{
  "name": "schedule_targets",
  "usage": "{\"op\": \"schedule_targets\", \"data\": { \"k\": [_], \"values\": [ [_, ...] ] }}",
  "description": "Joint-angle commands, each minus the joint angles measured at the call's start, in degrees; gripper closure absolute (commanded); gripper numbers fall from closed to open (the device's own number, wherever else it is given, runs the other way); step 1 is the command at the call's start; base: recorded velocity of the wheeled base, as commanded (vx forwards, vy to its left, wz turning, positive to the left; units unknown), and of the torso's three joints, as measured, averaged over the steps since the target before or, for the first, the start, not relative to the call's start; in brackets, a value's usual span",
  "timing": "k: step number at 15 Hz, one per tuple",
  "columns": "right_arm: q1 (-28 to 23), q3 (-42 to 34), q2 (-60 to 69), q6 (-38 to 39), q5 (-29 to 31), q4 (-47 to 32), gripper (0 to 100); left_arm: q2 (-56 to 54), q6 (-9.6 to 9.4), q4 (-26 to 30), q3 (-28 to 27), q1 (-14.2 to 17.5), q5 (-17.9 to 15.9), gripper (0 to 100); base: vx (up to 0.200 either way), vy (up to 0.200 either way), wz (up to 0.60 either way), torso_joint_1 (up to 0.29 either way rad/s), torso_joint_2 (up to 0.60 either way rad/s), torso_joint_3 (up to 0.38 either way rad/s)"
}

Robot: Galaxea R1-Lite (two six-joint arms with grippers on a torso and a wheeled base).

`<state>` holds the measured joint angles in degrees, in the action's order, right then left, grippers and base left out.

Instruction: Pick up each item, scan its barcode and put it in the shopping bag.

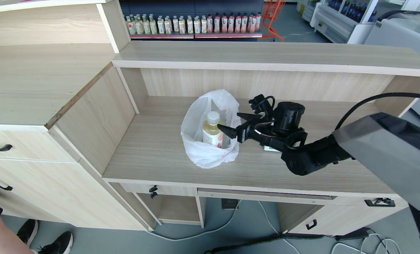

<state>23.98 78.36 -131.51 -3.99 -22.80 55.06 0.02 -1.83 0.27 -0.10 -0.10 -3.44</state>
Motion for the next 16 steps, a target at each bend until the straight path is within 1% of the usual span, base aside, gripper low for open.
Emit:
{"op": "schedule_targets", "data": {
  "k": [1,2,3,4,5,7,9,10,12,16],
  "values": [
    [-3.7,-19.1,19.6,3.9,-0.1,-0.9,0,0.0,-0.02,0.0,0.0,0.0,0.0,0,0.0,0.0,0.0,0.0,0.0,0.0],
    [-4.5,-23.6,24.9,7.3,-0.1,-1.1,0,0.1,-0.02,0.0,0.0,0.0,0.0,0,0.0,0.0,0.0,0.0,0.0,0.0],
    [-4.9,-26.2,28.2,10.2,0.1,-1.2,0,0.1,-0.02,0.0,0.0,0.0,0.0,0,0.0,0.0,0.0,0.0,0.0,0.0],
    [-6.2,-28.7,32.5,12.2,2.2,-1.9,0,0.1,-0.02,0.0,0.0,0.0,0.0,0,0.0,0.0,0.0,0.0,0.0,0.0],
    [-7.9,-30.3,35.0,12.4,3.7,-2.5,0,0.1,-0.02,0.0,0.0,0.0,0.0,0,0.0,0.0,0.0,0.0,0.0,0.0],
    [-12.3,-34.2,39.8,13.5,3.9,-4.3,0,0.1,-0.02,0.0,0.0,0.0,0.0,0,0.0,0.0,0.0,0.0,0.0,0.0],
    [-16.2,-35.6,42.1,13.7,4.5,-6.6,0,0.1,-0.02,0.0,0.0,0.0,0.0,0,0.0,0.0,0.0,0.0,0.0,0.0],
    [-18.2,-37.0,44.2,13.7,7.6,-9.3,0,0.1,-0.02,0.0,0.1,0.0,0.0,0,0.0,0.0,0.0,0.0,0.0,0.0],
    [-21.0,-40.6,46.8,13.7,8.4,-10.2,0,0.1,-0.02,0.0,0.0,0.0,0.0,0,0.0,0.0,0.0,0.0,0.0,0.0],
    [-23.0,-44.8,47.4,13.7,8.6,-10.2,0,0.1,0.07,0.0,0.0,0.0,0.0,0,0.0,0.0,0.0,0.0,0.0,0.0]
  ]
}}
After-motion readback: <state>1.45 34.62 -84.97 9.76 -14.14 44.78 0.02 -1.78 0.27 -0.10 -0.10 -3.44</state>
